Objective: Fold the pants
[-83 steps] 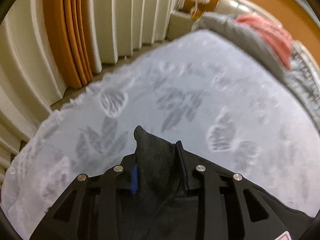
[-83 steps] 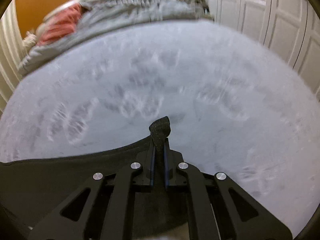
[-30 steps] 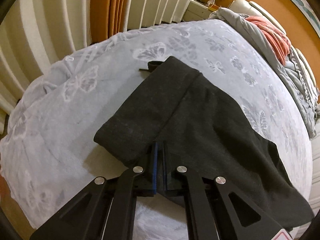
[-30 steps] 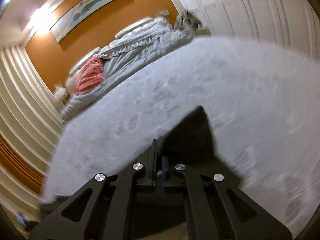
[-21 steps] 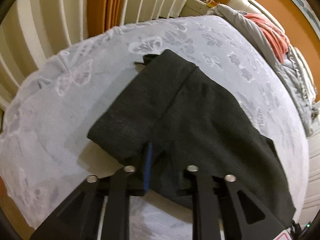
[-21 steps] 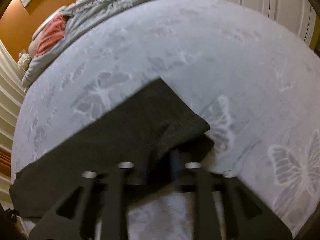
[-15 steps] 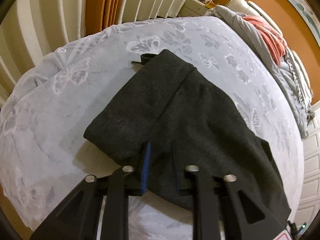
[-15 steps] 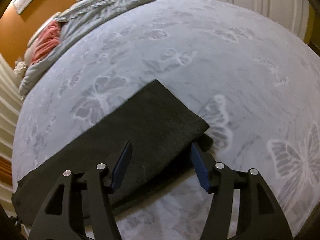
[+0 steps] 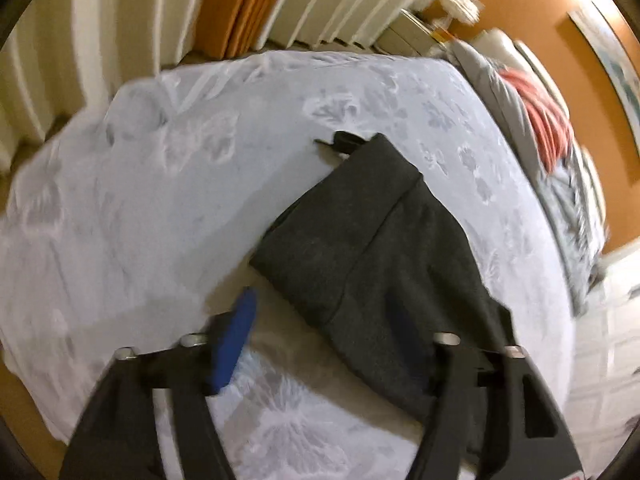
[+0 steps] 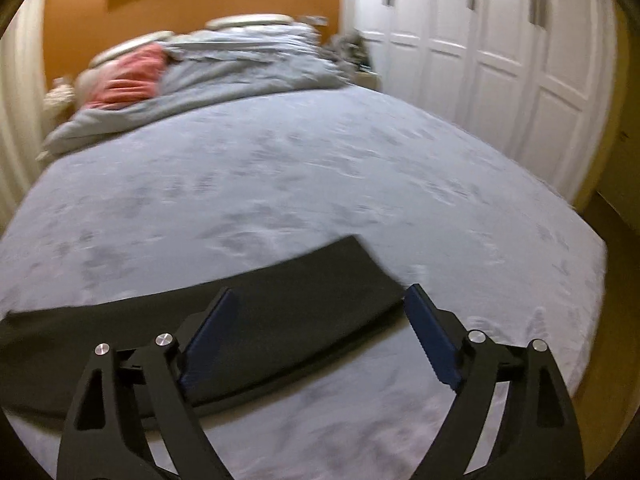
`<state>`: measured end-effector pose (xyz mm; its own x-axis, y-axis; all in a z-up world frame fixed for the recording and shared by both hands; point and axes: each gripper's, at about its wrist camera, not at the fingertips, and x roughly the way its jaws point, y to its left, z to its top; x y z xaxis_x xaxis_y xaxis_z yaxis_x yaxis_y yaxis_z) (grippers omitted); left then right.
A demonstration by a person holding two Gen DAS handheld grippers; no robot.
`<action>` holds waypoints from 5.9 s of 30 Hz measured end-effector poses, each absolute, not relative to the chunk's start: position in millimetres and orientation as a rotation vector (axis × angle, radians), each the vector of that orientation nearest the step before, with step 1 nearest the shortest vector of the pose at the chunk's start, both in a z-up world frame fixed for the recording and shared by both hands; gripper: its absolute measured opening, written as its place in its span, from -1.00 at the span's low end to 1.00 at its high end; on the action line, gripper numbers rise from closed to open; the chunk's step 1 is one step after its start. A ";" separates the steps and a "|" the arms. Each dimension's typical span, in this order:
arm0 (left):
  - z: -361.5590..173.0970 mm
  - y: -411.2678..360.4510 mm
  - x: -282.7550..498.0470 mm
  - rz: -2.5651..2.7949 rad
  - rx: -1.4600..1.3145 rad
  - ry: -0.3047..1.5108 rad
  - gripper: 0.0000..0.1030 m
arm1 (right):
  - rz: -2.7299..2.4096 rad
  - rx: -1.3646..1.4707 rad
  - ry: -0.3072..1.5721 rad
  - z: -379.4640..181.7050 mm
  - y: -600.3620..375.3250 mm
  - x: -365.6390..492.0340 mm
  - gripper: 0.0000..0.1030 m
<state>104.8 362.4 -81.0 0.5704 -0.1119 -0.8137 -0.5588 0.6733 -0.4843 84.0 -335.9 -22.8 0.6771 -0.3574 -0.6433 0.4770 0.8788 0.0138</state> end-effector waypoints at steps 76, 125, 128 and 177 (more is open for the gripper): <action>-81.6 318.3 123.8 0.063 -0.571 1.058 0.18 | 0.440 -0.115 0.819 -85.6 81.4 358.5 -1.00; -51.4 151.5 137.4 -0.044 -0.307 1.036 0.24 | 0.387 -0.417 0.924 -136.2 -73.4 148.0 -0.72; -52.0 155.1 136.7 -0.044 -0.313 1.041 0.24 | 0.412 -0.327 0.886 -106.5 -77.3 140.5 -0.93; -112.1 125.8 142.0 0.091 0.007 1.205 0.51 | -0.506 0.533 0.898 -121.0 -491.1 88.9 -0.73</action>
